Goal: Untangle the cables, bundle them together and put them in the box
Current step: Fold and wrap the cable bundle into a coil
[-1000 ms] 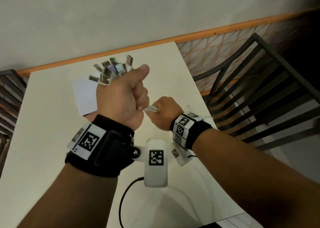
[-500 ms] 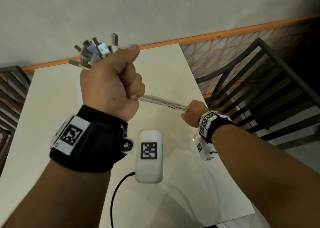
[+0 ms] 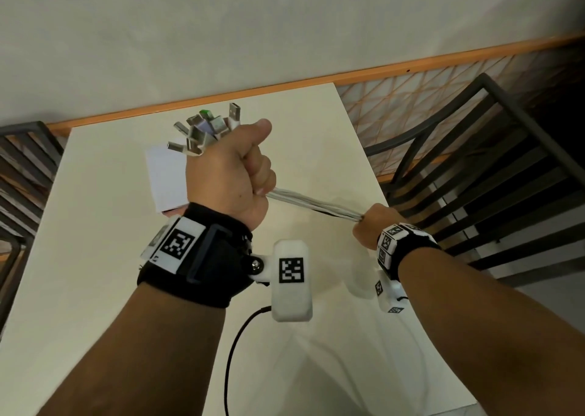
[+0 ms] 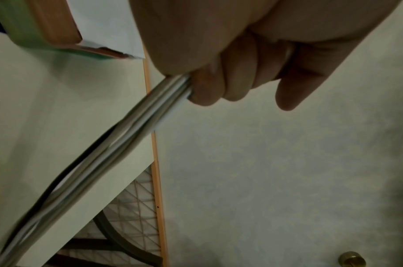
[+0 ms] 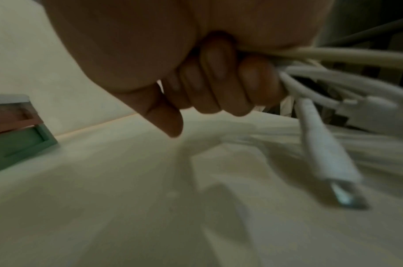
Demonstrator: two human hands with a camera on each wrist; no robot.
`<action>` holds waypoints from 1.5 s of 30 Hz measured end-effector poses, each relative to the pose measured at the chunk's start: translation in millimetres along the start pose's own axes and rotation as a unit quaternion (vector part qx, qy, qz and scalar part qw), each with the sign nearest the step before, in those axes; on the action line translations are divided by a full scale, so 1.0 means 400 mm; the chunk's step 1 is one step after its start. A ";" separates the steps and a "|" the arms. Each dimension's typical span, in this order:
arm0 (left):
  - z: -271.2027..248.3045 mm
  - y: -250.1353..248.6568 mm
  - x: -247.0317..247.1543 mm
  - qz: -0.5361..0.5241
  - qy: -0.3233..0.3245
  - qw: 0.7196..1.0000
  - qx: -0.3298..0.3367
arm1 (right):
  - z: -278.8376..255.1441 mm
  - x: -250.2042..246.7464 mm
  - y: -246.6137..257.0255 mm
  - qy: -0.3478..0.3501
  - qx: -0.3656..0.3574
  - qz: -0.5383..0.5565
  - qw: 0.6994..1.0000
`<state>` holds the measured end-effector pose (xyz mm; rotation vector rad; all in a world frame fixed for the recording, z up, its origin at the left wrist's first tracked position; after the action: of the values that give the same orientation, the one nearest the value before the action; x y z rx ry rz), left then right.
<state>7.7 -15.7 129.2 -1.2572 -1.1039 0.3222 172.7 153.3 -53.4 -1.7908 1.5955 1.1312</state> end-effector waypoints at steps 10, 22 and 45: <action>0.038 -0.027 0.011 0.009 -0.016 0.999 0.030 | -0.335 -0.152 0.340 -0.104 -0.458 0.237 0.851; -0.007 -0.072 0.096 0.017 0.077 0.997 0.023 | -0.081 -0.029 0.164 -0.037 -0.156 0.128 0.979; 0.033 -0.055 0.085 0.008 0.007 1.000 0.015 | -0.026 0.010 0.042 0.023 -0.089 -0.086 0.992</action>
<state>5.9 9.4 163.8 -1.2412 -1.0743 0.3406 159.1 139.3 -48.4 -2.0398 1.3702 1.1903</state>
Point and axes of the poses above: each hand's wrist, its own z-axis towards the middle knuckle, its own x-axis out of the palm, y = z × x, the point moved 6 cm from there along z, towards the middle knuckle, and after that the axes turned 7 degrees about x, right-handed, at the moved point
